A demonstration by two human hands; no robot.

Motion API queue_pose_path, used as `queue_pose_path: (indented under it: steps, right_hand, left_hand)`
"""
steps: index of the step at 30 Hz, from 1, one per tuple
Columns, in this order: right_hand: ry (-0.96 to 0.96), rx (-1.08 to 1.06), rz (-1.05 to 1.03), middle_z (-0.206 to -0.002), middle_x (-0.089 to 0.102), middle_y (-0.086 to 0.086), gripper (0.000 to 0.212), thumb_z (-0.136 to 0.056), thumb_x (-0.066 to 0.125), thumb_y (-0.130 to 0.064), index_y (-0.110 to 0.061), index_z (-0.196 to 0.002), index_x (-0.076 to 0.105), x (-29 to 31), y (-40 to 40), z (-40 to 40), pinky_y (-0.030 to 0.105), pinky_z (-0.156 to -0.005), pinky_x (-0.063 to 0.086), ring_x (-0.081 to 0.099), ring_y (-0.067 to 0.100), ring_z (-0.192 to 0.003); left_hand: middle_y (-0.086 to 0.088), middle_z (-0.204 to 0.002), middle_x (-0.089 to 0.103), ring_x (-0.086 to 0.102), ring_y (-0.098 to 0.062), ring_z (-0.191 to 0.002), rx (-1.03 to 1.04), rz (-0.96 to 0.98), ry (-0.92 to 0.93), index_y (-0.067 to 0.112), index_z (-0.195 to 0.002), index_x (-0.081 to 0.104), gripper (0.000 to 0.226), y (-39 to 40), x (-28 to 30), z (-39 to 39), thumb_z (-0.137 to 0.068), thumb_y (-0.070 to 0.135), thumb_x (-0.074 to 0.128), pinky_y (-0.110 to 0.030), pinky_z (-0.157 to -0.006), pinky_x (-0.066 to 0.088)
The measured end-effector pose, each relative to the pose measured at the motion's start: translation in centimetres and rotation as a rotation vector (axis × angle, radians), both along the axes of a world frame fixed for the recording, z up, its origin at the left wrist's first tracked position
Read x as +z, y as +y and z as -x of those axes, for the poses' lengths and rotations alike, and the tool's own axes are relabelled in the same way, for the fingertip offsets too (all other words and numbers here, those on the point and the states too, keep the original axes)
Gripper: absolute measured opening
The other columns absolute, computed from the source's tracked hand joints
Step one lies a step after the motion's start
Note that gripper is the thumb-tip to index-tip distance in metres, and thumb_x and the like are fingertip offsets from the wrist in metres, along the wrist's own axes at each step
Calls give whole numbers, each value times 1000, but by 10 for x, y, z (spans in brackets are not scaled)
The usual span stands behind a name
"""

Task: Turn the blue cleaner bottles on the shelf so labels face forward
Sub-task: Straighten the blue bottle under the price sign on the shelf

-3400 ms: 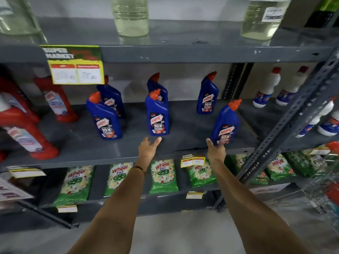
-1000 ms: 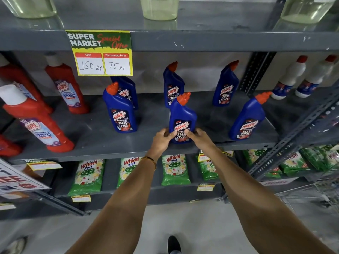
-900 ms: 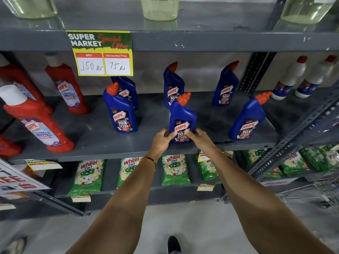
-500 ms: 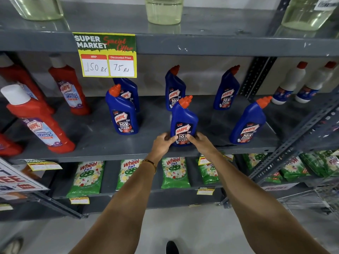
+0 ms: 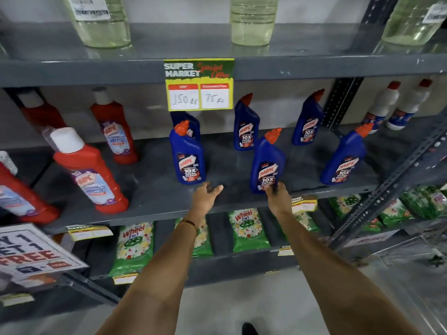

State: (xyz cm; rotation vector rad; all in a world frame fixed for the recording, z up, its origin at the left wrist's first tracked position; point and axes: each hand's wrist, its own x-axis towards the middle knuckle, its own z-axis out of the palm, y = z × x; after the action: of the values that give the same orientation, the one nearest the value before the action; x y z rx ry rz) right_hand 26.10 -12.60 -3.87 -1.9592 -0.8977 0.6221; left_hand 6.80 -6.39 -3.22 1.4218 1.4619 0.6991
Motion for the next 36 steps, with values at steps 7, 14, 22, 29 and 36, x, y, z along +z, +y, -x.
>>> queue_pose_path:
  steps: [7, 14, 22, 29, 36]
  right_hand:
    - [102, -155, -6, -124, 56, 27, 41, -96, 46, -24, 6, -123, 43, -2, 5, 72, 41, -88, 41, 53, 42, -113]
    - [55, 80, 42, -132, 52, 23, 51, -96, 44, -33, 4, -132, 41, 9, 47, 107, 39, -95, 39, 48, 38, -123]
    - [211, 391, 113, -146, 42, 13, 66, -91, 47, -48, -8, -142, 32, 9, 106, 125, 34, -104, 35, 41, 27, -133]
    - [248, 506, 70, -136, 54, 11, 56, -90, 48, -48, -15, -135, 44, 4, 124, 125, 37, -102, 42, 53, 23, -121]
    - [284, 532, 35, -133, 56, 9, 54, -90, 50, -47, -15, -133, 45, 4, 107, 125, 27, -89, 42, 55, 15, -109]
  left_hand:
    - [-13, -127, 58, 52, -28, -119, 18, -31, 51, 4, -128, 46, 56, 11, 1, 72, -85, 37, 60, -33, -96, 40]
    - [-15, -119, 63, 57, -31, -110, 49, -50, 48, 8, -116, 56, 44, 38, 4, 89, -87, 40, 55, -39, -92, 44]
    - [-15, -142, 44, 44, -29, -128, 116, -17, -27, 7, -138, 33, 70, 70, 3, 87, -84, 41, 60, -34, -101, 37]
    - [-12, -128, 57, 57, -23, -109, 77, -20, -121, 7, -125, 48, 49, 77, 1, 84, -86, 35, 59, -28, -87, 44]
    - [-16, -125, 59, 58, -28, -111, 51, -26, -130, 3, -122, 51, 45, 61, 4, 88, -87, 29, 59, -33, -93, 46]
